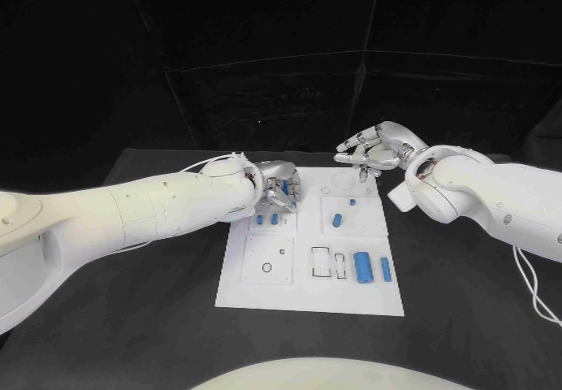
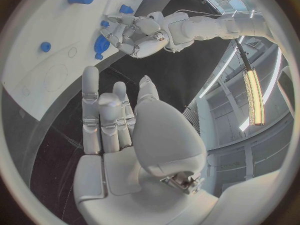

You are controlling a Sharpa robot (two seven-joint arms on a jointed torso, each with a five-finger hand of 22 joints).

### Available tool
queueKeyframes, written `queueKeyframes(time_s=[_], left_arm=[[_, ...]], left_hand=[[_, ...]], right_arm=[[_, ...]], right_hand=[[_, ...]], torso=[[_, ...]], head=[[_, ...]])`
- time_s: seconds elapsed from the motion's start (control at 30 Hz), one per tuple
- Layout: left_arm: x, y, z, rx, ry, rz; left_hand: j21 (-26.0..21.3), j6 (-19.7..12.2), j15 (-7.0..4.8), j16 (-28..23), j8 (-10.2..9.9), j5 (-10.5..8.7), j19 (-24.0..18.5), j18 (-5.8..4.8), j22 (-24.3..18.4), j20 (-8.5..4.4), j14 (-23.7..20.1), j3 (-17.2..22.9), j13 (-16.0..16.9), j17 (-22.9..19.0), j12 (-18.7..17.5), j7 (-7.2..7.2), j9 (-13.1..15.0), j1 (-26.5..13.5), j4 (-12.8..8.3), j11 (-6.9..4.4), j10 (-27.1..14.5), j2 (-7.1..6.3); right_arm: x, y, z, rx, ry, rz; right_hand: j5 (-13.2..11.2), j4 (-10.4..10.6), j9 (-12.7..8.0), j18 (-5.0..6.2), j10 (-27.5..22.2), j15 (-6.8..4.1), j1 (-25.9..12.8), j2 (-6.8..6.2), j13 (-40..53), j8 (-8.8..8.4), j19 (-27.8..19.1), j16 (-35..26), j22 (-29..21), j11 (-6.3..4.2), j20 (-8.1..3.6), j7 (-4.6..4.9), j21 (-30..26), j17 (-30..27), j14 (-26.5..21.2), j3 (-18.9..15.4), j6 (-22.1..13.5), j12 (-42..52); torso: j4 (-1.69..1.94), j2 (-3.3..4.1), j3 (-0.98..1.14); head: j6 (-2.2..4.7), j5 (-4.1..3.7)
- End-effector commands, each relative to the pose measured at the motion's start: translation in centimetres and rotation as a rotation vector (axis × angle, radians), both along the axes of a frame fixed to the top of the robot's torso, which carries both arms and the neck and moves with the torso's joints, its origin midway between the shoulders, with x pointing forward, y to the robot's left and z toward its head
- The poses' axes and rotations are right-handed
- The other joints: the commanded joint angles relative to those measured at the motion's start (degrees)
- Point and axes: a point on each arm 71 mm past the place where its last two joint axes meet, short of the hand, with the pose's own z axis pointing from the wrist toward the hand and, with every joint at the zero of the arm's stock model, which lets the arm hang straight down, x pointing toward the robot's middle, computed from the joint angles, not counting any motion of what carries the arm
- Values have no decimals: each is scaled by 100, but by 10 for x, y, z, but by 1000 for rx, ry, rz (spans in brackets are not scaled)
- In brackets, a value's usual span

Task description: Assemble the parts on the task board

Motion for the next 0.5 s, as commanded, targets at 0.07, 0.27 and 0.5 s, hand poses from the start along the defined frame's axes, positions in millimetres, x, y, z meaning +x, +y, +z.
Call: queueKeyframes(time_s=[0.07, 0.27, 0.5], left_arm=[[0, 0, -3, 34, 24, -5], [2, 1, -5, 55, 43, 7], [3, 0, -6, 67, 52, 12]], left_hand=[[63, 45, -35, 26, -40, -5, 58, -72, 40, -14, 106, 5, -24, -13, -38, -2, -17, -8, -50, -18, 57, 46], [114, 83, -41, 22, -70, -4, 78, -82, 104, -21, 112, 35, -74, -37, -70, -5, -40, -8, -51, -23, 94, 96], [133, 119, -41, 21, -109, -4, 81, -87, 131, -25, 117, 92, -137, -55, -118, -2, -70, 12, -62, -22, 122, 163]], right_arm=[[0, 2, 2, 4, -6, 12], [0, 2, 2, 5, -6, 13], [0, 2, 2, 5, -5, 13]], right_hand=[[17, -10, -6, 74, -51, 30, 4, 29, -6, 32, 49, -18, -9, -3, 0, 9, -35, 6, 2, -23, -32, 31], [17, -10, -6, 74, -51, 30, 4, 29, -6, 32, 49, -18, -9, -3, 0, 9, -35, 6, 2, -23, -32, 31], [17, -10, -6, 74, -51, 30, 4, 29, -6, 32, 49, -18, -9, -3, 0, 9, -35, 6, 2, -23, -32, 31]], torso=[[5, 0, 1], [-2, -2, -1], [5, -3, 4]], head=[[-1, -5], [-6, -6], [-11, -18]])
